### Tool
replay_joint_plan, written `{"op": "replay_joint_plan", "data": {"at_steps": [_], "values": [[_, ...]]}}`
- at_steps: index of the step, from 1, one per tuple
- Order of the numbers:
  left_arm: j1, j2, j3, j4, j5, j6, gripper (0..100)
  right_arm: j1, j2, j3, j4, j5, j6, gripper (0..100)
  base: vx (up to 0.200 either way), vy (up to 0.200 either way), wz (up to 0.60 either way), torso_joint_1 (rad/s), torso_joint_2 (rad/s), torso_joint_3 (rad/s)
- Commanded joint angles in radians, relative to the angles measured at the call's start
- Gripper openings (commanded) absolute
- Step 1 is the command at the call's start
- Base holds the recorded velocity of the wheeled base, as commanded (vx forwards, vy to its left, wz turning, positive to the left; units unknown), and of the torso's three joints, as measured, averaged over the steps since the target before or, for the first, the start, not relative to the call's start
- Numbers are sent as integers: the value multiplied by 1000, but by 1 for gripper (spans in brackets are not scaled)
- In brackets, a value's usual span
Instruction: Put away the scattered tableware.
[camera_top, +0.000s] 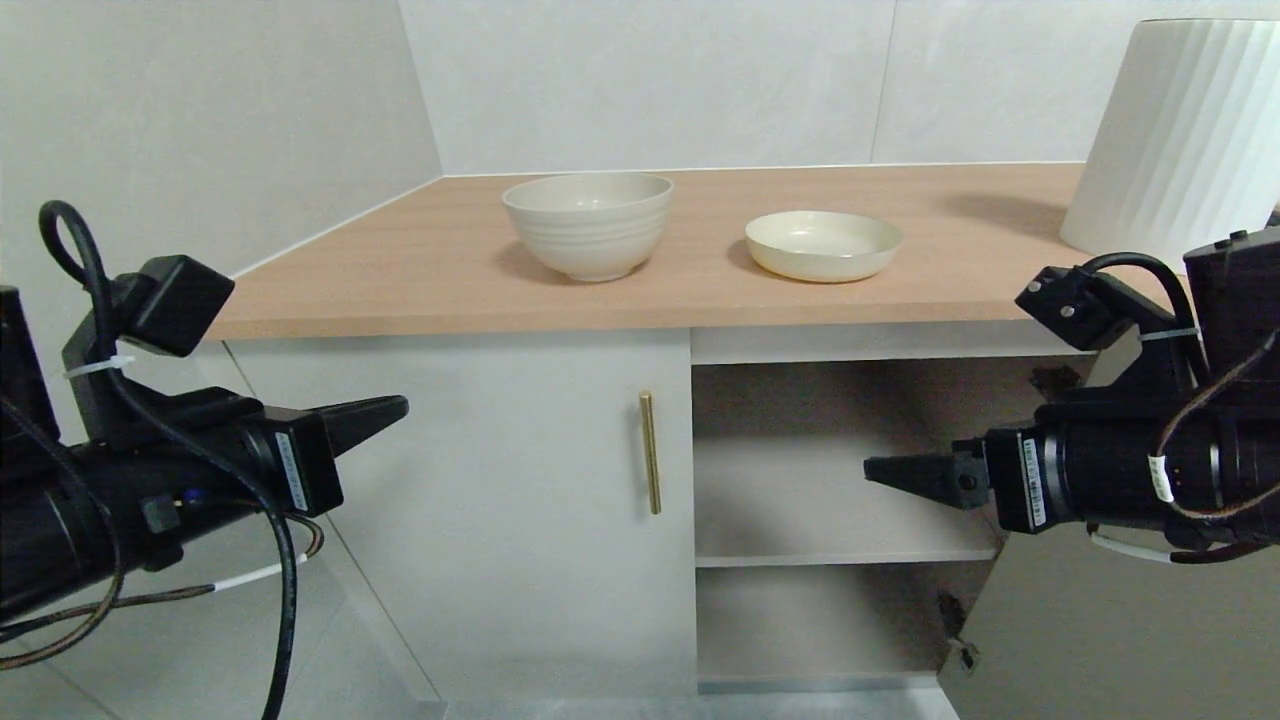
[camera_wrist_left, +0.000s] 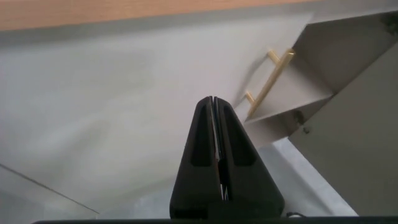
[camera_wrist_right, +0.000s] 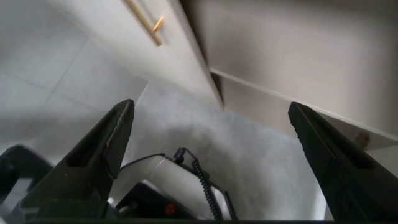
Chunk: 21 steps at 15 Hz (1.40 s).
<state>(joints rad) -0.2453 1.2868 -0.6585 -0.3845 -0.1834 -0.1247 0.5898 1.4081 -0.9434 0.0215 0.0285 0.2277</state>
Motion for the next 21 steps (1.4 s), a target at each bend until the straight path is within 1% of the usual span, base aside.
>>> {"op": "replay_joint_plan", "data": {"at_steps": [1,3,7,14,19,21], "values": [[0,2,-1,-1,1,-1,0,1,-9,3,0,1,-2,100,0,0,0,0,0,0],[0,5,-1,-2,1,-1,0,1,-26,8,0,2,-2,100,0,0,0,-1,-33,-18],[0,11,-3,-2,1,-3,0,1,-32,11,0,4,-4,100,0,0,0,34,-249,-301],[0,12,-3,-2,-1,-4,0,1,-31,11,-2,5,-4,100,0,0,0,105,-496,-337],[0,23,0,-2,-1,-4,0,-1,-26,11,-2,5,-7,100,0,0,0,164,-467,-316],[0,37,-4,-2,-4,-4,0,-1,-24,11,-25,4,-10,100,0,0,0,183,-481,-312]]}}
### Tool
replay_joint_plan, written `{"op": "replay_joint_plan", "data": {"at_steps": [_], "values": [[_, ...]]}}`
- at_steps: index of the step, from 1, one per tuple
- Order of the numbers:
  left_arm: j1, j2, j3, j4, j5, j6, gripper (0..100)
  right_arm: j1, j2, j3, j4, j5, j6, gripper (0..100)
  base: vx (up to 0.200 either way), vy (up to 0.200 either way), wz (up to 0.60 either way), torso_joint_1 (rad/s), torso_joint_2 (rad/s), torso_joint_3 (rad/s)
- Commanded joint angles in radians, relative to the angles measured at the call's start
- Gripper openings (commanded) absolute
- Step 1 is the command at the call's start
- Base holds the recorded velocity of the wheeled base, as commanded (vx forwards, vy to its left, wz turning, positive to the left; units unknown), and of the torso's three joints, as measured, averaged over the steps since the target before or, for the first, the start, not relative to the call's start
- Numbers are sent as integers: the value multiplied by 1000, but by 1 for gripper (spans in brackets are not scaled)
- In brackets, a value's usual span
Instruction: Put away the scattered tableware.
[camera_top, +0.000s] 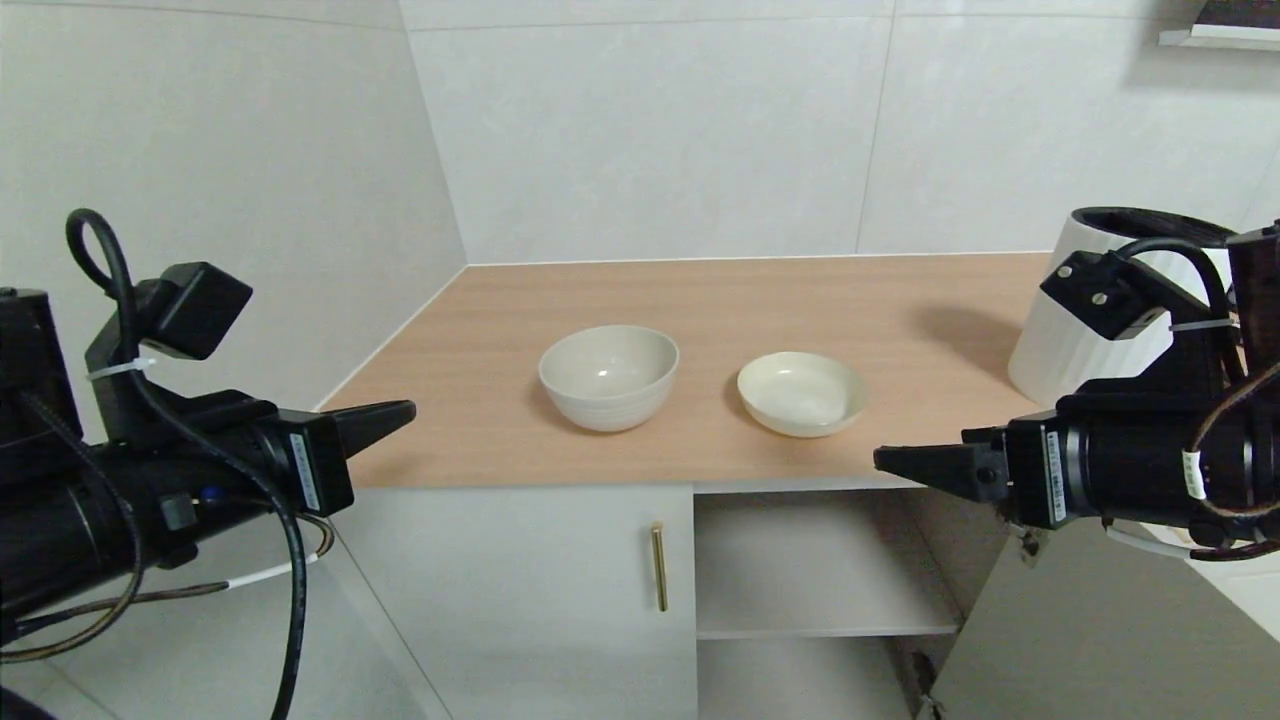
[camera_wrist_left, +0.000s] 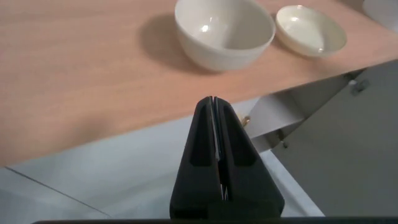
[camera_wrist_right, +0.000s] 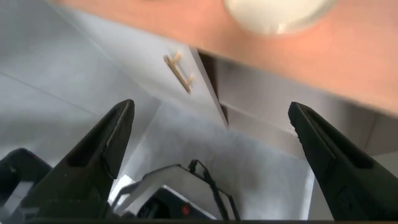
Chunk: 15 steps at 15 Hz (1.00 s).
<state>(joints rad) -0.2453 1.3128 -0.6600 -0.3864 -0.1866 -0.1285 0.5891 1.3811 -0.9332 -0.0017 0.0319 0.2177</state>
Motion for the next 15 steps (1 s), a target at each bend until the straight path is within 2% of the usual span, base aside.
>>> {"op": "replay_joint_plan", "data": {"at_steps": [1,3,5,6,7,8,10,14,15], "values": [[0,25,-13,-5,-1,0,0,0,0,-1,-12,0,-8,100,0,0,0,198,-481,-300],[0,68,-43,-5,-2,0,0,-38,33,-10,-67,3,-32,100,0,0,0,200,-503,-305],[0,134,-113,0,-1,-5,0,-111,131,-41,-213,36,-66,100,0,0,0,166,-412,-239],[0,172,-158,1,1,-28,0,-144,202,-96,-277,56,-81,100,0,0,0,76,-168,-105],[-2,204,-205,4,1,-43,0,-161,262,-161,-281,54,-80,100,0,0,0,46,-85,-61],[-2,243,-271,37,7,-48,0,-175,309,-207,-276,51,-75,100,0,0,0,0,0,0],[-2,303,-414,212,24,-62,0,-175,357,-259,-231,13,-29,100,0,0,0,0,0,0],[-23,471,-725,586,29,-252,0,-186,394,-398,14,-40,81,100,0,0,0,0,0,0],[-25,523,-817,652,35,-270,0,-186,404,-409,52,-40,83,100,0,0,0,0,0,0]]}}
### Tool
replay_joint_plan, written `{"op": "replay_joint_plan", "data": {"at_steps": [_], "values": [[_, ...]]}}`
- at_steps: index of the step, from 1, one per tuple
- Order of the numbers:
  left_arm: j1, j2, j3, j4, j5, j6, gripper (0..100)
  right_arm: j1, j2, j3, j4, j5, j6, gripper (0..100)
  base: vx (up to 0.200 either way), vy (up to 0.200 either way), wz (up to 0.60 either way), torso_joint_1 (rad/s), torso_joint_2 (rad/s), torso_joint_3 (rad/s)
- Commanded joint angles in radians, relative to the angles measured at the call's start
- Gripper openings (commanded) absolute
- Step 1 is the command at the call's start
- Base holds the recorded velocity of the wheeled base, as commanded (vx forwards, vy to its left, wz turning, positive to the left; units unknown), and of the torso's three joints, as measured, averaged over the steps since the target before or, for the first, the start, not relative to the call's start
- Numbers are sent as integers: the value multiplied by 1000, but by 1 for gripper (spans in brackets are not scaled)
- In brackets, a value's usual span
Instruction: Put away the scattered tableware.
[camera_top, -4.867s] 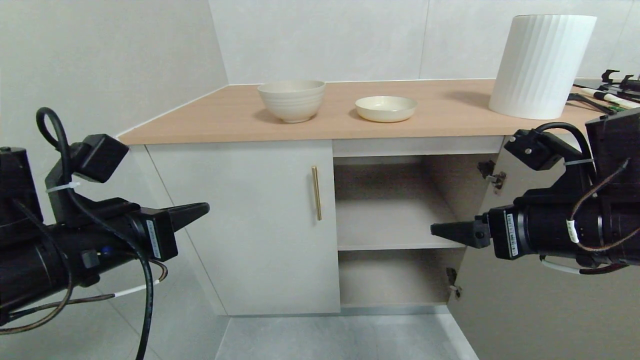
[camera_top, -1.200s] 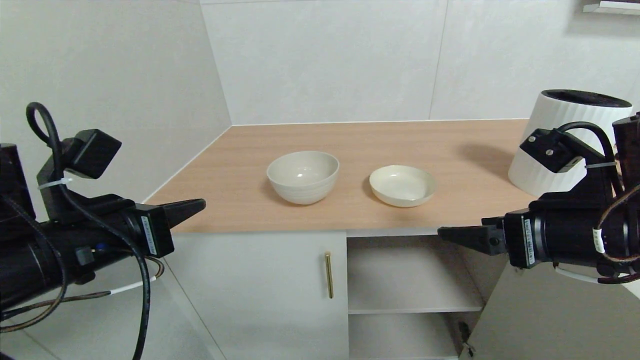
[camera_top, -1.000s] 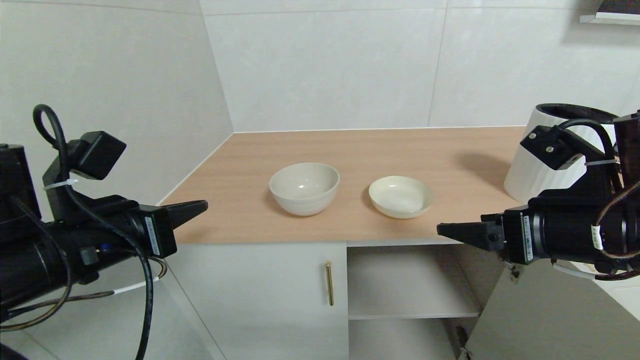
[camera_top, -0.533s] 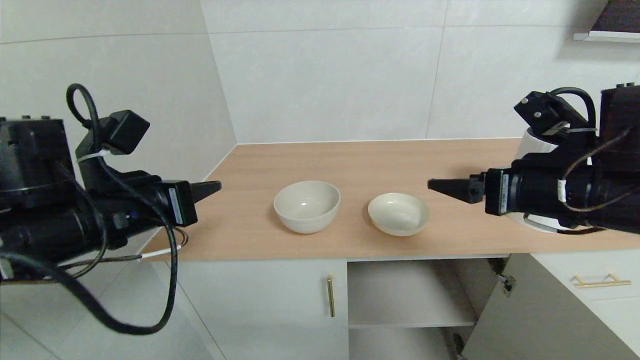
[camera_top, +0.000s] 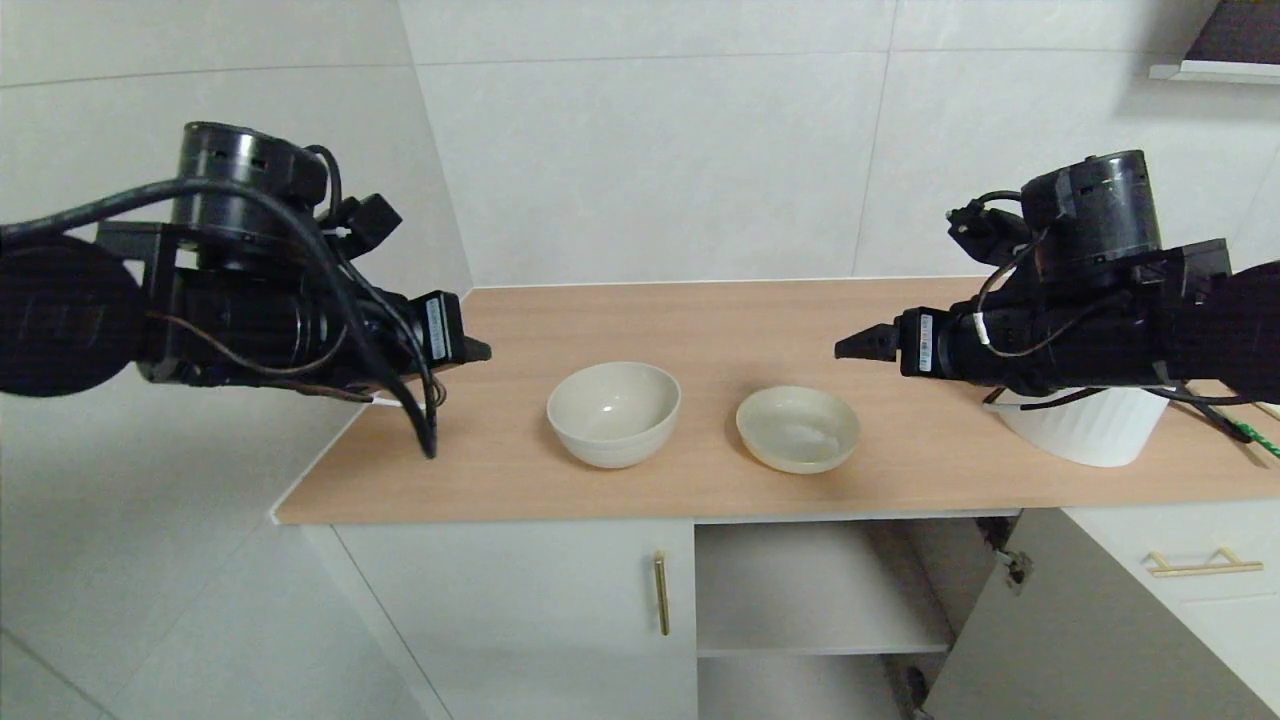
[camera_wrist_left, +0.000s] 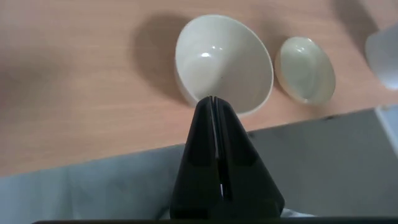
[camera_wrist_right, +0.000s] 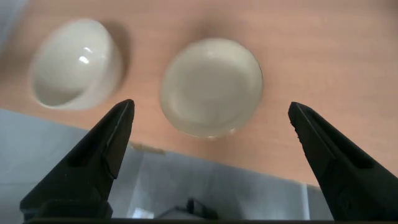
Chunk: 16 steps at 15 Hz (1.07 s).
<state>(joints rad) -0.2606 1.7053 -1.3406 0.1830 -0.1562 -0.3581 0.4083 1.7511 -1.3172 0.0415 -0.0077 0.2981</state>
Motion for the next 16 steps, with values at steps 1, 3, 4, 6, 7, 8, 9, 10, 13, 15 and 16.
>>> {"op": "replay_joint_plan", "data": {"at_steps": [1,3,4,6,7,8,9,10,13,15,16], "values": [[-11,188,-238,161,20,-65,0,-5,47,-31,26,-5,3,100,0,0,0,0,0,0],[-29,244,-327,286,70,-87,0,-5,68,-33,26,-5,24,100,0,0,0,0,0,0],[-29,244,-328,277,73,-85,0,-5,68,-33,26,-5,27,100,0,0,0,0,0,0],[-32,243,-327,256,92,-74,0,-5,68,-31,24,-5,29,100,0,0,0,0,0,0],[-32,249,-327,253,115,-62,100,-5,68,-31,24,-5,29,100,0,0,0,0,0,0],[-32,258,-327,243,142,-62,100,-5,68,-31,24,-5,29,100,0,0,0,0,0,0],[-34,264,-327,237,164,-62,100,-5,67,-31,24,-6,30,100,0,0,0,0,0,0],[-34,269,-327,237,172,-62,100,-5,68,-31,24,-6,30,100,0,0,0,0,0,0],[-49,326,-327,220,184,-62,100,-5,73,-31,24,-6,29,100,0,0,0,0,0,0],[-60,373,-328,199,185,-62,100,-5,82,-31,21,-8,29,100,0,0,0,0,0,0],[-66,395,-328,193,190,-61,100,-5,88,-30,15,-8,30,100,0,0,0,0,0,0]]}}
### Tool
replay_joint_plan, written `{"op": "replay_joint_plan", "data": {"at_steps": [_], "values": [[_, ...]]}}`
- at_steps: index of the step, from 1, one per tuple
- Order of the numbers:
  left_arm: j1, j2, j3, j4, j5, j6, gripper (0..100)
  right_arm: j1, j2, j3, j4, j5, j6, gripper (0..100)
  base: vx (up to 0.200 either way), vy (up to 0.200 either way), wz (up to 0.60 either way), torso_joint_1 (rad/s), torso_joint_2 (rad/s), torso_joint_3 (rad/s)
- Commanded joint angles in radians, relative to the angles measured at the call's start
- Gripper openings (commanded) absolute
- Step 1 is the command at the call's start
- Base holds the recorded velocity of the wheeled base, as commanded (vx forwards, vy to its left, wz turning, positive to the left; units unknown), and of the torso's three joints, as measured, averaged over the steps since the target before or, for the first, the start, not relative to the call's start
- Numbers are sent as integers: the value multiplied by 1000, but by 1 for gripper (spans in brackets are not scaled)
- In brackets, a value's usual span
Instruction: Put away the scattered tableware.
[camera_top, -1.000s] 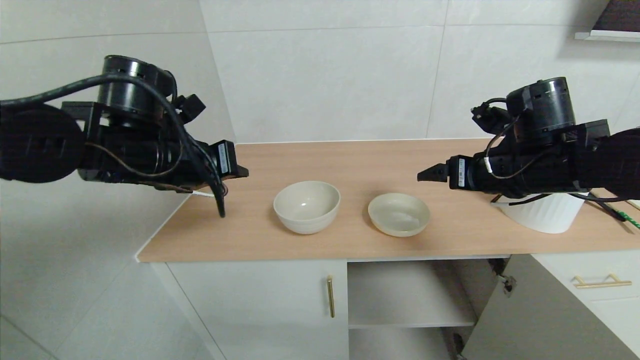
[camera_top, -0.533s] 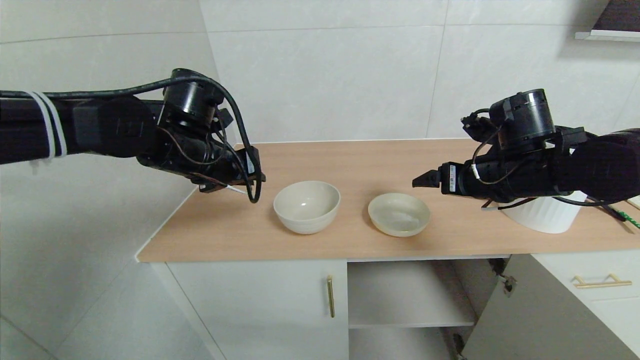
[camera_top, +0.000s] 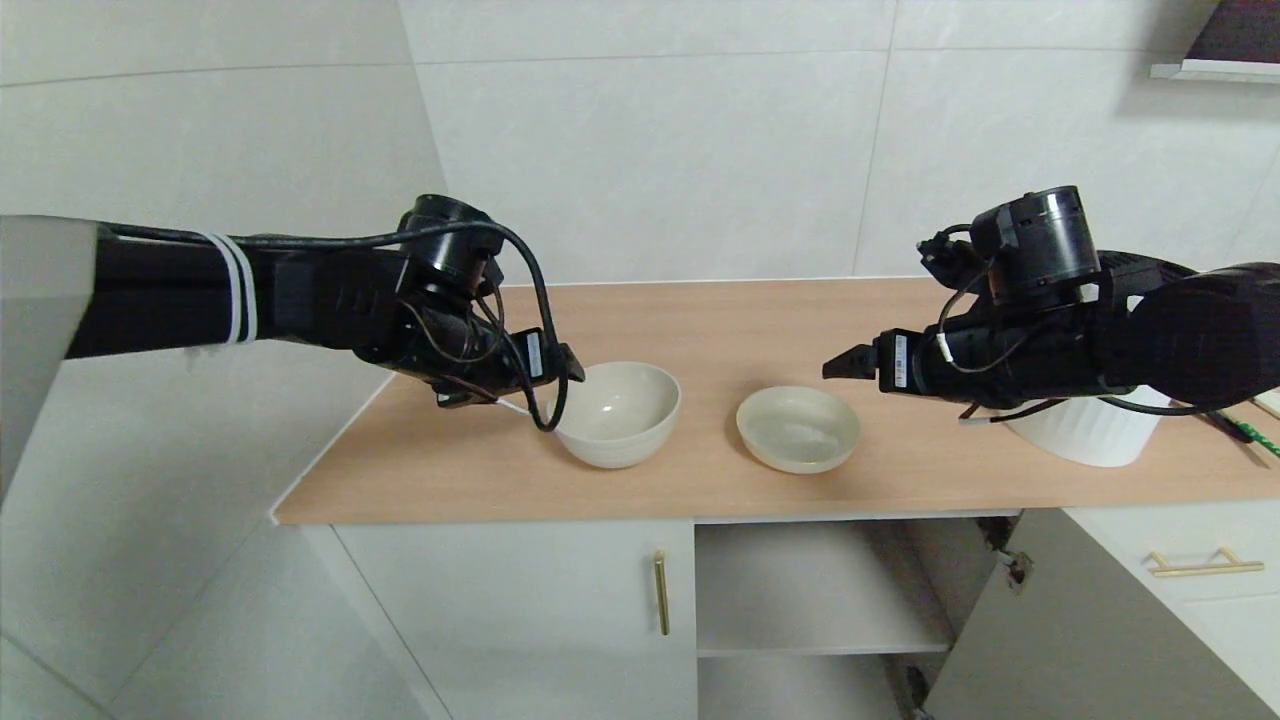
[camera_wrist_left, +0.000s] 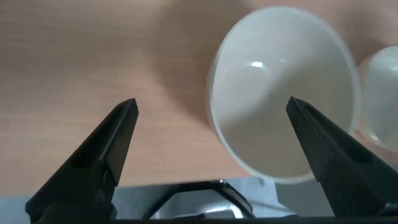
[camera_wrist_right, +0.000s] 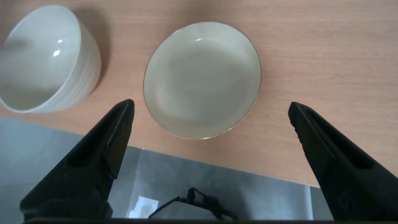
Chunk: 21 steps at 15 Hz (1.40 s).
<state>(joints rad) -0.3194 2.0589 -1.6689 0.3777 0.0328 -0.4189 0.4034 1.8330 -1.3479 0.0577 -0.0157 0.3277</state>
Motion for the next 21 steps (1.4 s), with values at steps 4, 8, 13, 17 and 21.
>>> {"op": "replay_joint_plan", "data": {"at_steps": [4,8,13,17,21], "values": [[-17,87,-8,-25,21,-1,100,0,20,3,-27,-64,-1,100,0,0,0,0,0,0],[-18,90,-8,-33,22,-1,0,0,22,3,-32,-64,1,100,0,0,0,0,0,0],[-18,55,-8,-33,70,-9,0,0,45,-2,-32,-69,-4,100,0,0,0,0,0,0],[-18,-108,52,-33,70,-20,0,0,175,-65,-24,-191,-4,100,0,0,0,0,0,0],[-27,-206,97,-34,70,-21,0,0,266,-108,-24,-280,-4,100,0,0,0,0,0,0]]}}
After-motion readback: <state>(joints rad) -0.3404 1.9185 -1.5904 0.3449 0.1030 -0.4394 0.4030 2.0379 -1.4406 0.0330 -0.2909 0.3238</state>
